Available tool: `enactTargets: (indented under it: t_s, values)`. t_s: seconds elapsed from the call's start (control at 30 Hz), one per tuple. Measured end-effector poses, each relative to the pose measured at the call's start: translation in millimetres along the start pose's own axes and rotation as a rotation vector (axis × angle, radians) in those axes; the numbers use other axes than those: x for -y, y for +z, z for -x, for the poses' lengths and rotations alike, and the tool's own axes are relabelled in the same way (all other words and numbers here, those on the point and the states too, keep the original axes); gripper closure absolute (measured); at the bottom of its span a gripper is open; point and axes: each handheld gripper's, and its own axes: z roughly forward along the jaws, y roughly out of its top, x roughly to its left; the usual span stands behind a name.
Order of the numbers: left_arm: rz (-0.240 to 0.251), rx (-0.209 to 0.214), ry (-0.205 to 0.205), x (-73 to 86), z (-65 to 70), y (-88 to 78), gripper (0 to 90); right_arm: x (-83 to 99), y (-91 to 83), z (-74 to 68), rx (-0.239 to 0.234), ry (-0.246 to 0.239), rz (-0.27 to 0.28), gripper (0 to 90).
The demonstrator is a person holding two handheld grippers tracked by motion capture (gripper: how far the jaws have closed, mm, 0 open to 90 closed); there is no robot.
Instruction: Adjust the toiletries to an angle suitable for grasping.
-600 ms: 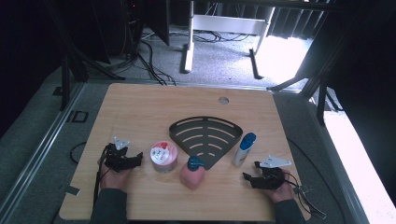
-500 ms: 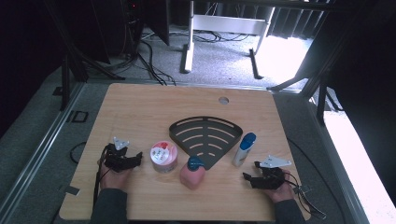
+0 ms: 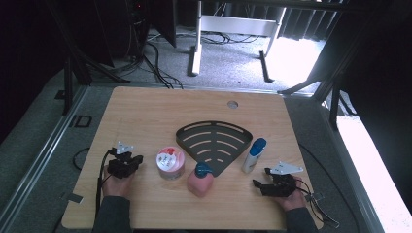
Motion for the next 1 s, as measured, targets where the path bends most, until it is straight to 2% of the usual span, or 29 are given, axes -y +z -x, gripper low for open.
enactTargets:
  t_s: [0.1,0.17,0.2,0.27,0.3,0.33,0.37,0.47,0.5,0.53,0.57,0.6,0.67,0.7,0.73,0.8,0.87,0.9,1.0]
  values:
    - [0.037,0.045,-0.001,-2.6,1.1,-10.4,89.6,0.0,0.0,0.0,0.000,0.000,0.000,26.7]
    - [0.037,0.045,-0.001,-2.6,1.1,-10.4,89.6,0.0,0.0,0.0,0.000,0.000,0.000,26.7]
    - [0.081,0.111,-0.014,-5.5,1.8,-22.3,89.6,0.0,0.0,0.0,0.000,0.000,0.000,26.7]
    - [0.105,0.163,-0.006,-8.3,4.0,-30.5,89.6,0.0,0.0,0.0,0.000,0.000,0.000,26.7]
    - [0.113,0.165,0.011,-9.7,6.9,-34.0,89.6,0.0,0.0,0.1,0.000,-0.001,0.001,26.7]
    - [0.113,0.165,0.011,-9.7,6.9,-34.0,89.6,0.0,0.0,0.1,0.000,-0.001,0.001,26.7]
    - [0.114,0.162,0.041,-12.3,13.4,-38.8,89.6,0.0,0.0,0.1,0.000,-0.002,0.001,26.7]
    - [0.120,0.170,0.058,-14.2,19.9,-41.5,89.7,0.0,0.0,0.1,0.000,-0.002,0.000,26.7]
    - [0.107,0.172,0.081,-16.4,27.0,-42.3,89.7,0.0,0.0,0.1,0.000,-0.002,0.000,26.7]
    - [0.107,0.172,0.081,-16.4,27.0,-42.3,89.7,0.0,0.0,0.1,0.000,-0.002,0.000,26.7]
    - [0.101,0.180,0.097,-18.3,34.1,-42.1,89.7,0.0,0.0,0.2,0.000,-0.002,0.000,26.7]
    - [0.101,0.180,0.097,-18.3,34.1,-42.1,89.7,0.0,0.0,0.2,0.000,-0.002,0.000,26.7]
    - [0.087,0.198,0.137,-21.0,45.2,-40.4,89.7,0.0,0.0,0.2,-0.001,-0.002,0.000,26.7]
    - [0.087,0.198,0.137,-21.0,45.2,-40.4,89.7,0.0,0.0,0.2,-0.001,-0.002,0.000,26.7]
    - [0.075,0.203,0.165,-22.0,53.2,-38.4,89.7,0.0,0.0,0.2,0.000,-0.002,0.000,26.7]
    - [0.064,0.199,0.197,-22.6,60.0,-36.6,89.7,0.0,0.0,0.2,0.000,-0.002,0.000,26.7]
    - [0.058,0.199,0.205,-22.8,62.8,-35.3,89.7,0.0,0.0,0.2,0.000,-0.002,0.000,26.7]
    - [0.044,0.195,0.232,-22.6,67.5,-33.1,89.7,0.0,0.0,0.2,-0.001,-0.002,0.000,26.7]
    - [0.032,0.197,0.251,-21.8,70.7,-29.8,89.7,0.0,0.0,0.2,0.000,-0.002,0.000,26.7]
